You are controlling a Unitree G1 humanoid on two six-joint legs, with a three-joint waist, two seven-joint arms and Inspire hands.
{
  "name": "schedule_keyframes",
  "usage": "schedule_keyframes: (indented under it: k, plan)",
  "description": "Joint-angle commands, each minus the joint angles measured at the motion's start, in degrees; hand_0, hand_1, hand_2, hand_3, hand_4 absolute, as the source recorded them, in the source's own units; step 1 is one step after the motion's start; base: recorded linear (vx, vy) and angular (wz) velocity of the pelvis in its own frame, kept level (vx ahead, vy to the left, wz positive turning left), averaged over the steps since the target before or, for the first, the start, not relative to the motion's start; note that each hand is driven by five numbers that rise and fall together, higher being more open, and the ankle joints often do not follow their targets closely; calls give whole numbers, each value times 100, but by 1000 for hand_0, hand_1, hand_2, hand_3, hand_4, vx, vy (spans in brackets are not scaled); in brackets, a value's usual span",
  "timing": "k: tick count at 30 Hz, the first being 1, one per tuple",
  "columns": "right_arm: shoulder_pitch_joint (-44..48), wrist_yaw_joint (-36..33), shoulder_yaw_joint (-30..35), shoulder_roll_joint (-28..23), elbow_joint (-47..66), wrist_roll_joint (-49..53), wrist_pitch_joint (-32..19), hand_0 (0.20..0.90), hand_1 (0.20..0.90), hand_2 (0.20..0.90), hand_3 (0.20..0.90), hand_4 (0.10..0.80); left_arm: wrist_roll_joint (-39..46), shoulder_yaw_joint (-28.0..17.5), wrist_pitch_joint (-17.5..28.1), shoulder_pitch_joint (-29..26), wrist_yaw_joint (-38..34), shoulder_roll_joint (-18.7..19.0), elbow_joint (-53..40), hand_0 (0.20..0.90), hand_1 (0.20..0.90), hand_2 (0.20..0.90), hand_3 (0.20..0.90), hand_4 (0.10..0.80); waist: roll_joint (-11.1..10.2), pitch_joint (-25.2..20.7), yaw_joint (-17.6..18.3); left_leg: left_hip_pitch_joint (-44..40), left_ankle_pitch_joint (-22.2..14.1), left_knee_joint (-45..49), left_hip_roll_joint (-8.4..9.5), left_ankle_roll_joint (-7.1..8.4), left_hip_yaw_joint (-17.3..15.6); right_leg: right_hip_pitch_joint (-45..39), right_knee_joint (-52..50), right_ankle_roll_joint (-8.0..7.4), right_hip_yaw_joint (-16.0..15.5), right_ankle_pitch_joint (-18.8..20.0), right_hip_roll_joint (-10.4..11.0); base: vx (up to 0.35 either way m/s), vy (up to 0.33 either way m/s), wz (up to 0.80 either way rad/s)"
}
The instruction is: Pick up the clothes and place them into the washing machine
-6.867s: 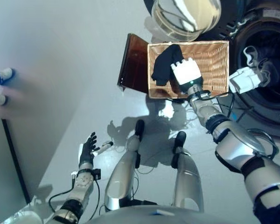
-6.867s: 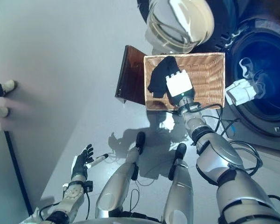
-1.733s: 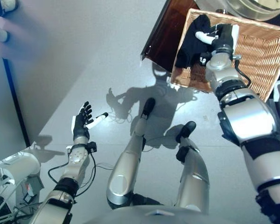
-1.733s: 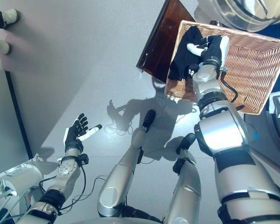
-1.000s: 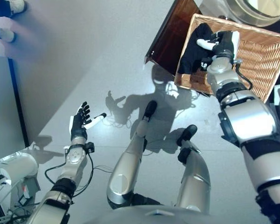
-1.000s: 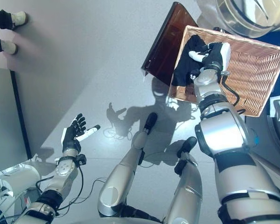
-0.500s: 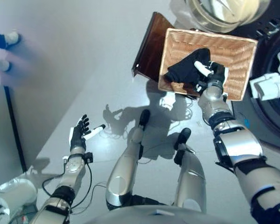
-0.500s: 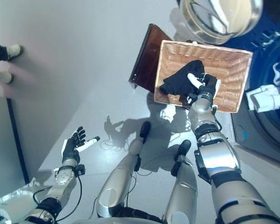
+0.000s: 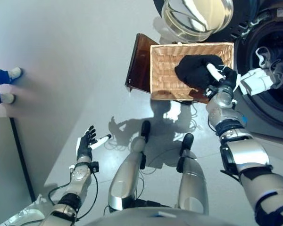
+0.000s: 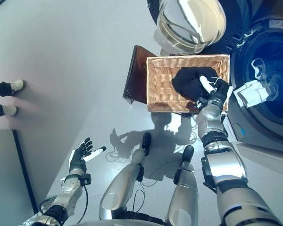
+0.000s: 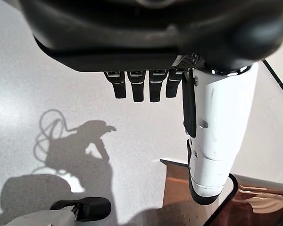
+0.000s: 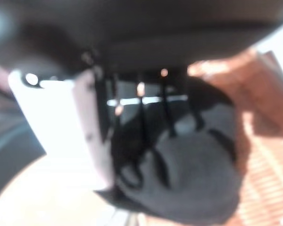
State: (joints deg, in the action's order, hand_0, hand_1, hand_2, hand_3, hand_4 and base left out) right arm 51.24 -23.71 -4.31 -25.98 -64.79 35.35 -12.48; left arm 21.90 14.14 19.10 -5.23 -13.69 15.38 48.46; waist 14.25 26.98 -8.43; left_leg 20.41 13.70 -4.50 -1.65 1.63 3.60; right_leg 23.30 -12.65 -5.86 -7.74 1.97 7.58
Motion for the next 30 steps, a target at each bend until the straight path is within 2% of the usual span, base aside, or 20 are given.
schedule_keyframes:
  k: [1,20,25,30]
  plan:
    - [74,-170,24,-664,606,-67,-712,200,200,200,200,300,-100,195,221,118,-90,36,285,900,900,900,900,800,-44,-489,81,51,-296,-50,203,329,-235,-98,475,109,286,-68,-104,5,-8,-6]
    - [585,-752,290,-2422,-25,-414,-617,200,200,200,200,300,-188,404,204,212,30,-113,573,900,900,900,900,800,288,-803,325,-28,-362,-50,226,358,-338,-100,407,125,426,-162,-192,6,-1,-3]
    - [944,-598,-58,-2967,-437,-530,-385,200,200,200,200,300,-107,470,233,260,133,-80,414,900,900,900,900,800,398,-806,360,-16,-353,-50,238,375,-344,-58,364,126,464,-172,-203,-10,-6,-2]
    - [1313,-476,-419,-3192,-640,-668,-238,200,200,200,200,300,-15,511,267,305,204,-54,162,900,900,900,900,800,495,-743,382,8,-319,-50,223,389,-396,35,290,143,487,-190,-224,-21,-13,-3]
